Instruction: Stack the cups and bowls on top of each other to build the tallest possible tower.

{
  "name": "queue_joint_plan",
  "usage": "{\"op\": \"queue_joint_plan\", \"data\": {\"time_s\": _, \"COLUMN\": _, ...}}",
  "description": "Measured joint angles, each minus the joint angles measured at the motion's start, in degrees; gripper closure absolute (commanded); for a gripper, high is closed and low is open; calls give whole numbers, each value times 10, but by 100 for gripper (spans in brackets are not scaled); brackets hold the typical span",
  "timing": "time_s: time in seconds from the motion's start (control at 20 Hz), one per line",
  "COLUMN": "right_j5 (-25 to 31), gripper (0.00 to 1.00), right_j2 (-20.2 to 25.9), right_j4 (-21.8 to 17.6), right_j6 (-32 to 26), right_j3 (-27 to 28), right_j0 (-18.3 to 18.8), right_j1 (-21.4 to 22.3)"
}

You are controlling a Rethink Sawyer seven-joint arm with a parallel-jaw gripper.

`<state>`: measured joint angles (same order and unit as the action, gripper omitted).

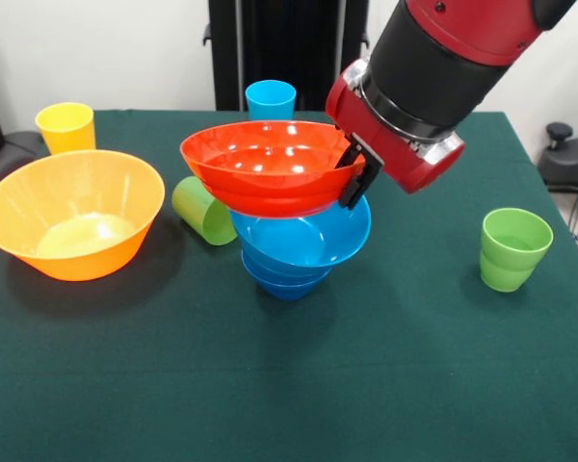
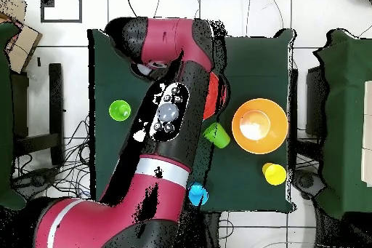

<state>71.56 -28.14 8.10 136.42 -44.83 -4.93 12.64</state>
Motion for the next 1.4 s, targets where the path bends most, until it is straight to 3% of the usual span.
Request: {"op": "queue_joint_plan", "data": {"time_s": 1.4, "right_j5": 0, "gripper": 100, "right_j2": -24, "right_j4": 27, "right_j6": 20, "right_j3": 32, "right_j0": -4, "right_j1": -63}}
